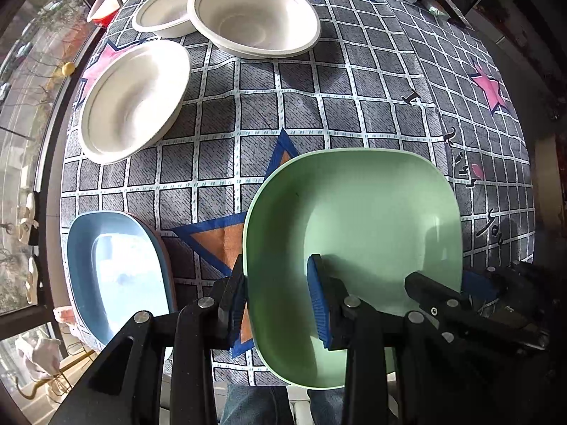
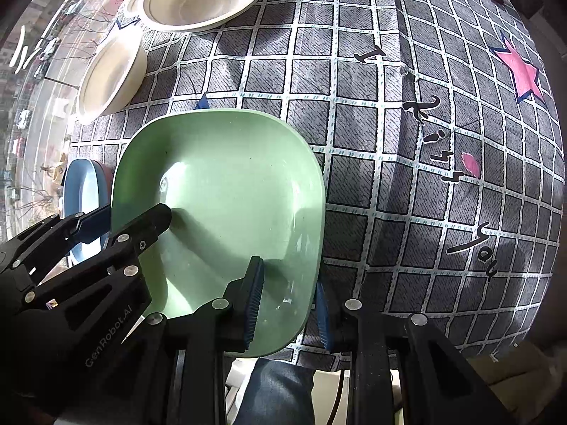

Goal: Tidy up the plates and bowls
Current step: 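Carry the green plate with both tools toward the stacked blue plate, then lower the green plate onto the blue plate and open both tools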

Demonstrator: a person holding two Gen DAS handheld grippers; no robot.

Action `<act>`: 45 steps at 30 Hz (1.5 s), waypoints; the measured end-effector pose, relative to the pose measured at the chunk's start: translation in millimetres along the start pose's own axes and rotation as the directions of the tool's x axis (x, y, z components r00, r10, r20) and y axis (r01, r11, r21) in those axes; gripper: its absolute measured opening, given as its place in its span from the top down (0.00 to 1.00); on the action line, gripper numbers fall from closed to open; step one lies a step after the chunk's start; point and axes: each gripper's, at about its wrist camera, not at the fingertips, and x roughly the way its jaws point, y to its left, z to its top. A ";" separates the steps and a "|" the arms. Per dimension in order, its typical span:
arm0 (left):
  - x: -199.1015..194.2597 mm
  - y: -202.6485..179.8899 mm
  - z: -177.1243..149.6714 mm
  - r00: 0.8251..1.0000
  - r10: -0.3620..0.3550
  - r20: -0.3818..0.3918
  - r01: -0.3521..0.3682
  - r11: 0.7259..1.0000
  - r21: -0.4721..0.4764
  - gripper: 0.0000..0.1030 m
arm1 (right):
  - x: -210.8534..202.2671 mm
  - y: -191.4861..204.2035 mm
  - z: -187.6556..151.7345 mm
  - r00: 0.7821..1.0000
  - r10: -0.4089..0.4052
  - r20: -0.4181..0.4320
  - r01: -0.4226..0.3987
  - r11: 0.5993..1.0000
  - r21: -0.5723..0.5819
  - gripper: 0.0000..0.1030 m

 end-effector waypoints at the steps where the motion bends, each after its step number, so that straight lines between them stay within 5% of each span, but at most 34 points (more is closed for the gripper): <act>1: -4.2 5.3 1.8 1.000 0.003 0.005 -0.003 1.000 -0.001 0.65 | -4.1 7.5 2.1 1.000 -0.003 -0.002 0.003 1.000 -0.003 0.71; 9: -33.3 57.7 6.3 1.000 0.024 0.015 -0.023 0.999 -0.045 0.65 | -17.1 82.8 13.8 1.000 0.024 -0.004 -0.024 0.998 -0.050 0.71; 17: -36.7 102.9 -27.2 0.998 0.062 0.003 -0.061 0.993 -0.096 0.65 | 1.5 150.8 10.6 0.997 0.047 -0.054 -0.053 0.992 -0.115 0.71; 28: -26.0 160.8 -35.1 0.995 0.091 -0.029 -0.094 0.989 -0.115 0.65 | 66.0 175.2 18.9 0.989 0.085 -0.121 -0.101 0.985 -0.137 0.70; 45: 0.4 188.7 -24.0 0.997 0.065 -0.046 -0.068 0.996 -0.052 0.65 | 115.1 217.2 40.0 0.989 0.036 -0.145 -0.044 0.998 -0.055 0.70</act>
